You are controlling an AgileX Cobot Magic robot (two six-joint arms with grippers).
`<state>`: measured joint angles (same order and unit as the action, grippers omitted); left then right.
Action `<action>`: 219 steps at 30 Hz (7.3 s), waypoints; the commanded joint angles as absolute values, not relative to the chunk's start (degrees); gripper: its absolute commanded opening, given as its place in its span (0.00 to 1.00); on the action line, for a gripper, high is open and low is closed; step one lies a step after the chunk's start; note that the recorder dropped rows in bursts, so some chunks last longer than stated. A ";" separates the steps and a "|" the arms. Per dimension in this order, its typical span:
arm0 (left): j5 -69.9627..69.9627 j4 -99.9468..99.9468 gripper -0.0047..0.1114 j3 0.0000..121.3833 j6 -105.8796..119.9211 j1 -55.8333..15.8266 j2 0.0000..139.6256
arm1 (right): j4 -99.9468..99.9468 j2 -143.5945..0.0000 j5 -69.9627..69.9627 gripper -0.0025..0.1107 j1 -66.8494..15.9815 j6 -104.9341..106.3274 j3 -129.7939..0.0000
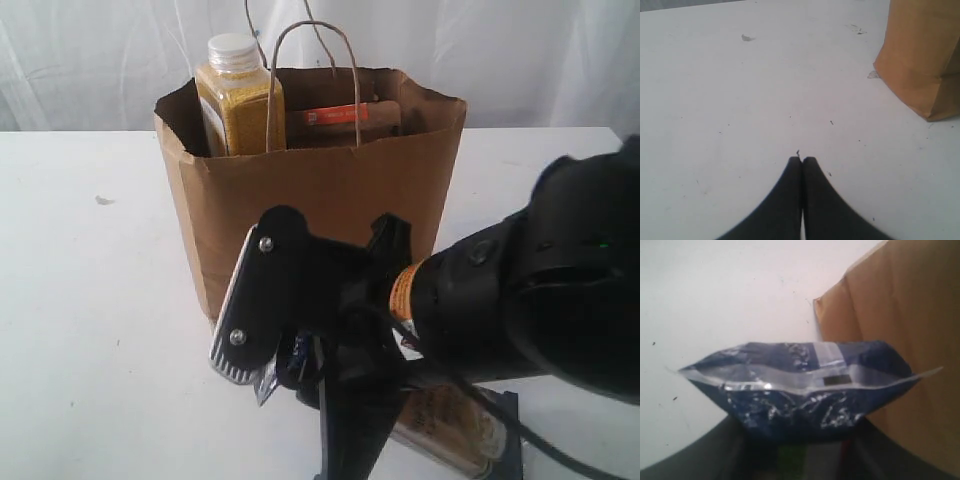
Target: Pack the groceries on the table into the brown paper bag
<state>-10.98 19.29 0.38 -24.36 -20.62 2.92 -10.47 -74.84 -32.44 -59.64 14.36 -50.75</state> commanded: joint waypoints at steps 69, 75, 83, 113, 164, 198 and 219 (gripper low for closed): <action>-11.11 19.25 0.04 0.00 -24.19 -20.53 2.72 | -71.24 -71.19 -41.03 0.02 -59.37 -42.00 -91.49; -11.11 19.25 0.04 0.00 -24.19 -20.53 2.72 | -74.99 -74.64 -40.63 0.02 -57.65 -46.13 -91.55; -11.11 19.25 0.04 0.00 -24.19 -20.53 2.72 | -74.99 -77.54 -37.64 0.02 -55.33 -49.25 -91.55; -11.11 19.25 0.04 0.00 -24.19 -20.53 2.72 | -58.30 -88.38 -46.09 0.02 -55.31 -57.27 -90.59; -11.11 19.25 0.04 0.00 -24.19 -20.53 2.72 | -46.96 -69.43 -50.59 0.02 -62.90 -43.66 -86.74; -11.11 19.25 0.04 0.00 -24.19 -20.53 2.72 | -24.15 -31.17 -29.98 0.02 -41.40 -40.12 -43.53; -11.11 19.25 0.04 0.00 -24.19 -20.53 2.72 | -9.70 -8.98 -17.59 0.02 -14.95 -37.03 -10.10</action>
<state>-10.98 19.29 0.38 -24.36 -20.62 2.92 -9.69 -12.18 -16.46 -17.09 -38.50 -11.51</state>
